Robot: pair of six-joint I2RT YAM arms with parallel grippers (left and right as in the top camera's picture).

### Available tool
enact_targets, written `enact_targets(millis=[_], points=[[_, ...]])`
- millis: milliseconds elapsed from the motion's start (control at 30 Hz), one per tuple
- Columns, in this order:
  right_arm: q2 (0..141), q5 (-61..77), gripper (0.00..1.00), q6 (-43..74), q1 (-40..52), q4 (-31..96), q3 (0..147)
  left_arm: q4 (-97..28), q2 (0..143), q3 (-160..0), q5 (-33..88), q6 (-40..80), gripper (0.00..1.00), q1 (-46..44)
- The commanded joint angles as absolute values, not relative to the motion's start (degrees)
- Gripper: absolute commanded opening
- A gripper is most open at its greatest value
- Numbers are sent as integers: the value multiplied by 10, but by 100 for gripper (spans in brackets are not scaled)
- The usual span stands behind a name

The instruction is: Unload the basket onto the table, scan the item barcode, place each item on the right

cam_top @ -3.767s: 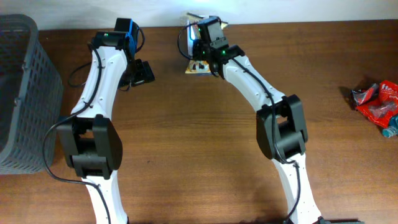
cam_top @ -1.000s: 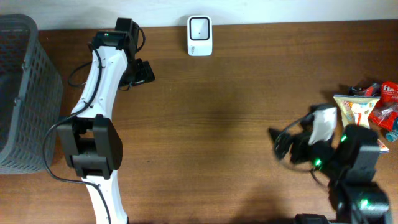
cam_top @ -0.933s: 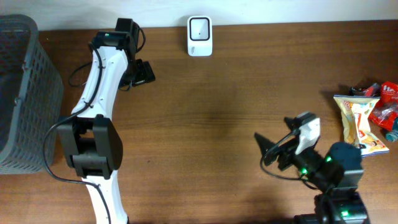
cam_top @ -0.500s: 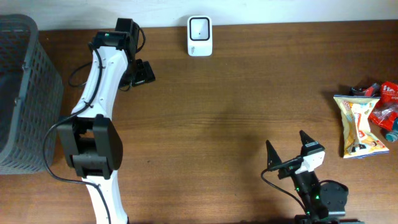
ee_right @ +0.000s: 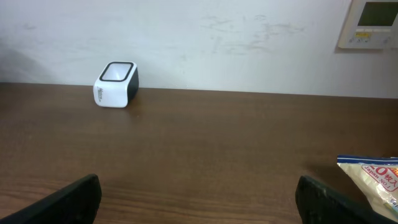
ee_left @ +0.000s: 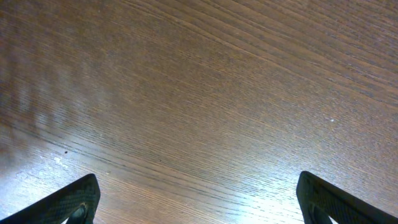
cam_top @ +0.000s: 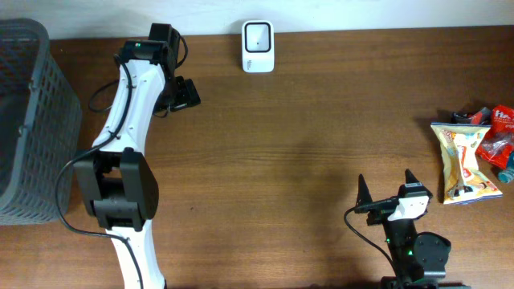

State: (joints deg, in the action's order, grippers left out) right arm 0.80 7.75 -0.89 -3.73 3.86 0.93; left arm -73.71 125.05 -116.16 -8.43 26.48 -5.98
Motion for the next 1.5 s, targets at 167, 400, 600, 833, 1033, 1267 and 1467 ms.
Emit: enact_targets(millis=[167, 400, 600, 833, 1033, 1267, 1467], points=[[2, 72, 98, -13, -42, 39, 3, -738, 1248, -1164, -88, 268, 99, -58], [2, 72, 98, -13, -42, 39, 3, -801, 1214, -1160, -82, 268, 99, -59], [2, 72, 98, -13, -42, 39, 3, -486, 867, -776, -6, 72, 99, -60], [2, 72, 98, -13, -42, 39, 3, -383, 321, -304, -19, -55, 99, -59], [2, 72, 98, -13, -42, 39, 3, -193, 90, -119, -17, -55, 99, -13], [2, 72, 98, -13, -42, 39, 3, -31, 3, -5, -17, -55, 99, 2], [2, 72, 98, -13, -42, 39, 3, -47, 3, -5, -28, 9, 99, 15]])
